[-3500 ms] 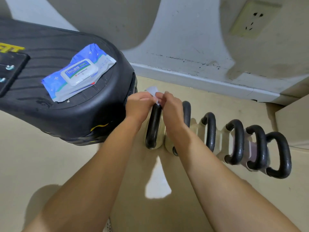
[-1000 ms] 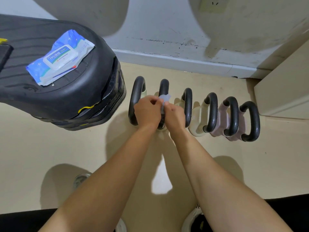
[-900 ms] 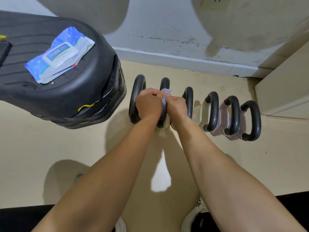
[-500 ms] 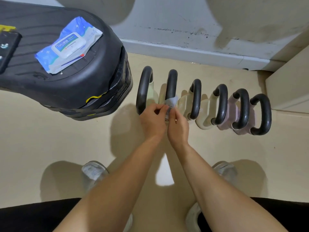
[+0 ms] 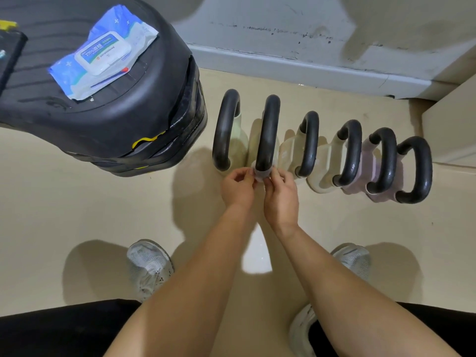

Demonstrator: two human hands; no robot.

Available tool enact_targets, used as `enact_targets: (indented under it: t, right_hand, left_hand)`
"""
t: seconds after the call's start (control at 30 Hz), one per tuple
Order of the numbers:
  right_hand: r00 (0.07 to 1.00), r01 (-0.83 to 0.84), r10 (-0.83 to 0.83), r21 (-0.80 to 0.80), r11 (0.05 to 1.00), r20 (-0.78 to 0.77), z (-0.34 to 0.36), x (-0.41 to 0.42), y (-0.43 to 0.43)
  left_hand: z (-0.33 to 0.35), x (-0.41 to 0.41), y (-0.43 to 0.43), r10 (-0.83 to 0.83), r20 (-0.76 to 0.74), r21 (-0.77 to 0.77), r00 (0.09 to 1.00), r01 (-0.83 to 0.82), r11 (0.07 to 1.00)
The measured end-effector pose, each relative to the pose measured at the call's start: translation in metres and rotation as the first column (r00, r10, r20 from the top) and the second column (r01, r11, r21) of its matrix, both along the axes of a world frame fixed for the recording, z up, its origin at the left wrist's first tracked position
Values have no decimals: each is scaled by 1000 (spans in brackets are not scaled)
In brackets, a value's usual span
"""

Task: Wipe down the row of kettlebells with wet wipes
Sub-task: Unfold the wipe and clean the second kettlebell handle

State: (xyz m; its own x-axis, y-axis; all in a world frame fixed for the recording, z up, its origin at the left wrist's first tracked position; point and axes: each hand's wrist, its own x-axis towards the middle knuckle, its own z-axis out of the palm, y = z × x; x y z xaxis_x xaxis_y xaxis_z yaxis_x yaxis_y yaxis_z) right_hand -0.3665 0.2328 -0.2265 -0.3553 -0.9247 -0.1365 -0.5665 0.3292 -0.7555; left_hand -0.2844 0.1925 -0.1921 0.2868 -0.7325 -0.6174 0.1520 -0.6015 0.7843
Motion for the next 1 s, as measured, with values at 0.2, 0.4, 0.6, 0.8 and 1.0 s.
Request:
enact_targets:
  t: [0.2,0.4,0.6,0.8,1.0]
  right_hand:
    - [976,69,-54,-61,996,210,44,5,-8]
    - [917,181,-149,-52,982,371,64,-6,-19]
    - [859,221,-215,42,974,464,65,-12,-20]
    - [740,192,-210,98,976,639,64,-15,-19]
    - [644,289,-303,144,947,703,72,-16,-34]
  left_hand:
    - [27,-5,3,-82,234,-39,969,94,995]
    - [45,-4,-3,-139,300,-160,944,193,968]
    - [38,1,-5,-94,91,-64,991,100,993]
    - [40,-4,-7,37,-115,-9,993,-39,999]
    - [52,-7,-10,65,-49,-75,997,-68,995]
